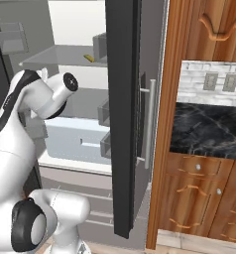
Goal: Retrieve the butter from the fridge and place it on a plate on the dining table. Then retrieve the butter knife by the fridge and place it near the plate.
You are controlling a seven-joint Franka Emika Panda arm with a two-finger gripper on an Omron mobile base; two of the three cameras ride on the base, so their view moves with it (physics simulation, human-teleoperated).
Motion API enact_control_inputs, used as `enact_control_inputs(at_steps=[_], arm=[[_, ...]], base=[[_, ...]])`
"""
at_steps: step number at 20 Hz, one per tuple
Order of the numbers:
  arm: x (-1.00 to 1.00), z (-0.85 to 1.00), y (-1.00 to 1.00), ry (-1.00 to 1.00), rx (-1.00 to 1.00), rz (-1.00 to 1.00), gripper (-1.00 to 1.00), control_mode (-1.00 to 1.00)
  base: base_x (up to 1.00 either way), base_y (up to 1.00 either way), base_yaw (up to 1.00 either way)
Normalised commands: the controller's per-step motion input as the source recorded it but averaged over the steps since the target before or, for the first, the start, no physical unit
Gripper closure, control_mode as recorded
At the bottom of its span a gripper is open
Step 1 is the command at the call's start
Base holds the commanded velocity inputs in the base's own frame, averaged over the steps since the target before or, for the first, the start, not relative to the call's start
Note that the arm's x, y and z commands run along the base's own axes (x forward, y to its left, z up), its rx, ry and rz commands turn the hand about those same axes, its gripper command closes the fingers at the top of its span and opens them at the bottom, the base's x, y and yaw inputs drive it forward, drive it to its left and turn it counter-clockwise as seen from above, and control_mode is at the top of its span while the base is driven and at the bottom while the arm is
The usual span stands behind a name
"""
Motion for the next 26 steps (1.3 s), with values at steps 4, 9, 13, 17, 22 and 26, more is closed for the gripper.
enact_control_inputs(at_steps=[4, 9, 13, 17, 22, 26], arm=[[0.0, -0.02, 0.47, 0.11, 0.0, 0.0, -1.0, -1.0], [-0.01, 0.0, 0.48, 0.1, 0.0, 0.0, -1.0, -1.0], [-0.11, 0.0, 0.55, 0.13, 0.01, 0.01, -1.0, -1.0], [-0.23, 0.0, 0.76, 0.12, 0.0, 0.01, -1.0, -1.0], [-0.29, 0.07, 0.76, 0.08, 0.0, 0.0, -1.0, -1.0], [-0.18, 0.23, 0.58, 0.0, 0.0, 0.0, -1.0, -1.0]], base=[[0.0, 0.0, 0.0], [0.0, 0.0, 0.0], [0.0, 0.0, 0.0], [0.0, 0.0, 0.0], [0.0, 0.0, 0.0], [0.0, 0.0, 0.0]])
